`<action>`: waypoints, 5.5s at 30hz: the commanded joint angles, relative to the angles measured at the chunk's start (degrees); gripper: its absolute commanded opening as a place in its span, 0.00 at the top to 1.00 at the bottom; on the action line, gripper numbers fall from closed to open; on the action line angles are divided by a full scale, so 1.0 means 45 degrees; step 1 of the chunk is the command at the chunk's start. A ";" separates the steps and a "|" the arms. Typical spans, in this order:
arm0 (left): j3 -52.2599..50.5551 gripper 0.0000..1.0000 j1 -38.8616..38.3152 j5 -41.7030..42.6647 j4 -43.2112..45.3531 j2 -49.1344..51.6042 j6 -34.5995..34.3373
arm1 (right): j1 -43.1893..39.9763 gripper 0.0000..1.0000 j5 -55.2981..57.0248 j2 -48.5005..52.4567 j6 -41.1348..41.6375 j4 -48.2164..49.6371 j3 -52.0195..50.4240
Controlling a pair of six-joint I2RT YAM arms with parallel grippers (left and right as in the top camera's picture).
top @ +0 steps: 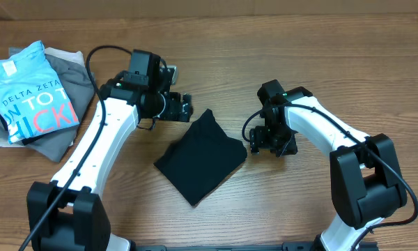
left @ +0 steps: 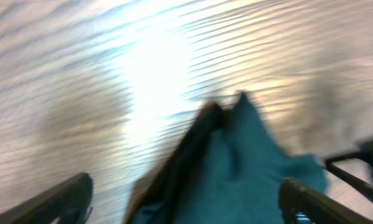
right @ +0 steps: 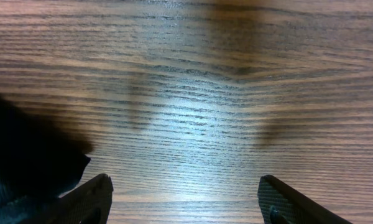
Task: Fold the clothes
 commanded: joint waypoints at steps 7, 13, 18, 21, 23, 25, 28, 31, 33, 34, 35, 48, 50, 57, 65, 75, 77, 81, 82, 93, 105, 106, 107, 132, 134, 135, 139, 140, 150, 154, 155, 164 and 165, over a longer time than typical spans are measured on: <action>0.0087 0.00 0.0053 0.3351 0.0078 0.2895 0.3764 | -0.0034 0.20 0.0117 0.0024 0.0053 -0.0039 -0.0029; 0.0097 0.00 0.0049 0.4303 0.0384 0.4838 0.4862 | -0.0034 0.20 0.0117 0.0024 0.0053 -0.0049 -0.0029; 0.0097 0.12 0.0034 0.5017 0.0189 0.6275 0.4886 | -0.0034 0.20 0.0112 0.0024 0.0053 -0.0058 -0.0029; 0.0097 0.39 0.0024 0.5061 -0.0199 0.6785 0.4920 | -0.0034 0.20 0.0112 0.0024 0.0053 -0.0102 -0.0029; 0.0097 0.52 0.0024 0.5071 -0.0316 0.6863 0.4945 | -0.0034 0.20 0.0112 0.0024 0.0058 -0.0097 -0.0029; 0.0097 0.53 -0.0010 0.5061 -0.0345 0.6863 0.4945 | -0.0034 0.20 0.0112 0.0024 0.0058 -0.0102 -0.0029; 0.0092 0.51 -0.0243 0.5003 -0.0563 0.6863 0.4949 | -0.0034 0.20 0.0112 0.0024 0.0058 -0.0165 -0.0029; 0.0092 0.53 -0.0549 0.4969 -0.0758 0.6863 0.5163 | -0.0034 0.20 0.0112 0.0024 0.0058 -0.0233 -0.0029; 0.0087 0.53 -0.0753 0.4799 -0.1015 0.6863 0.5513 | -0.0034 0.20 0.0112 0.0024 0.0058 -0.0277 -0.0029; 0.0068 0.56 -0.0884 0.4668 -0.1078 0.6868 0.5595 | -0.0034 0.20 0.0112 0.0024 0.0058 -0.0301 -0.0029; 0.0058 0.70 -0.0971 0.4561 -0.1112 0.6868 0.5600 | -0.0034 0.20 0.0112 0.0024 0.0053 -0.0296 -0.0029; 0.3842 0.96 0.0724 0.2283 -0.3356 0.6407 0.3900 | -0.0442 0.19 0.0121 0.0024 0.0646 -0.0374 -0.0029; 0.4959 0.96 0.1224 0.1724 -0.3725 0.6023 0.3322 | -0.0826 0.19 0.0121 0.0024 0.0636 -0.0393 -0.0029; 0.7257 0.96 0.2914 -0.0578 -0.4333 0.3905 0.1817 | -0.2079 0.19 0.0126 0.0024 0.0573 -0.0481 -0.0029; 0.7849 0.96 0.4575 -0.3186 -0.4070 0.0835 0.1778 | -0.2569 0.19 0.0121 0.0024 0.0287 -0.0359 -0.0029; 0.7917 0.95 0.7213 -0.3823 -0.2652 0.0199 0.1768 | -0.2569 0.18 0.0121 0.0024 0.0287 -0.0389 -0.0029; 0.7917 0.93 0.7766 -0.3769 -0.2210 0.0418 0.1778 | -0.2569 0.18 0.0121 0.0024 0.0291 -0.0403 -0.0029; 0.7917 0.93 0.8349 -0.3784 -0.1875 0.1156 0.1875 | -0.2569 0.18 0.0117 0.0024 0.0291 -0.0447 -0.0029; 0.7917 0.93 0.8446 -0.3784 -0.1802 0.1355 0.1875 | -0.2569 0.18 0.0121 0.0024 0.0291 -0.0466 -0.0029; 0.7917 0.91 0.9729 -0.3789 0.0330 0.3356 0.1860 | -0.2569 0.18 0.0121 0.0024 0.0296 -0.0578 -0.0029; 0.7912 0.62 1.0894 -0.3832 0.1331 0.5416 0.1821 | -0.2569 0.18 0.0112 0.0019 0.0350 -0.0636 -0.0029; 0.7912 0.60 1.0958 -0.3871 0.1365 0.5566 0.1826 | -0.2569 0.18 0.0112 0.0024 0.0350 -0.0636 -0.0029; 0.7912 0.54 1.1064 -0.3891 0.1389 0.5727 0.1826 | -0.2569 0.18 0.0112 0.0024 0.0350 -0.0631 -0.0029; 0.9452 0.00 0.9802 -0.3653 0.0738 0.2312 0.1919 | -0.2569 0.00 -0.1894 0.0024 0.0335 0.1030 -0.0010; 0.9452 0.00 0.9000 -0.3376 -0.0073 0.2132 0.1919 | -0.2569 0.00 -0.2346 0.0024 0.0282 0.1768 0.0121; 0.9452 0.00 0.8442 -0.2953 -0.0670 0.2113 0.1919 | -0.2569 0.00 -0.2584 0.0019 0.0238 0.2268 0.0311; 0.9389 0.00 0.6523 -0.1783 -0.2735 0.2181 0.1914 | -0.2569 0.00 -0.2565 0.0019 0.0194 0.3118 0.1443; 0.9389 0.00 0.6130 -0.1613 -0.3206 0.2215 0.1914 | -0.2574 0.00 -0.2560 0.0019 -0.0058 0.3201 0.1982; 0.9292 0.00 0.1865 -0.2769 -0.9024 0.2390 0.1802 | -0.3050 0.00 -0.1413 -0.0102 -0.0379 -0.0185 0.7004; 0.9292 0.00 0.1622 -0.2841 -1.0001 0.2273 0.1433 | -0.3118 0.00 -0.1234 -0.0855 -0.0369 -0.0714 0.7067; 0.9292 0.00 0.1642 -0.2837 -1.0180 0.2161 0.1438 | -0.3118 0.00 -0.1054 -0.1214 -0.0359 -0.0967 0.7062; 0.7441 0.00 0.1632 -0.3264 -0.8097 -0.1438 0.1443 | -0.3113 0.00 0.0311 -0.5275 -0.0379 0.0607 0.4279; 0.6737 0.00 0.1632 -0.3366 -0.7519 -0.2229 0.1443 | -0.3113 0.00 0.0306 -0.5969 -0.0379 0.1229 0.3463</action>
